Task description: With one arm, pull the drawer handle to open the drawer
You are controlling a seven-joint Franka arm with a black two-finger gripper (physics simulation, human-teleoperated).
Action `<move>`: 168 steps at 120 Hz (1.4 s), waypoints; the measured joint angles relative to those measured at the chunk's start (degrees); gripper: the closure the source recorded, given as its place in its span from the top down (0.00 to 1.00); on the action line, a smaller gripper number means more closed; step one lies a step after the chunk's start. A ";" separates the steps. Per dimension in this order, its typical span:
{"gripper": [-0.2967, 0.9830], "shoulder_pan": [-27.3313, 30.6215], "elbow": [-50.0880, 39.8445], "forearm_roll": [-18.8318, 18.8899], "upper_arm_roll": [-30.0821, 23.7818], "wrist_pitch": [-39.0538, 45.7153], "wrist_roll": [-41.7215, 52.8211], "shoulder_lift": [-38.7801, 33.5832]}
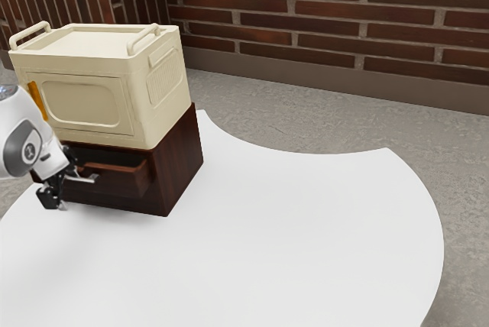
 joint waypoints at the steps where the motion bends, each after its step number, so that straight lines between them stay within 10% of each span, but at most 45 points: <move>1: 0.74 0.01 -0.10 -0.04 -0.01 0.00 0.00 -0.12; 168: 0.75 0.17 -13.73 -0.64 0.11 -0.32 0.02 -14.71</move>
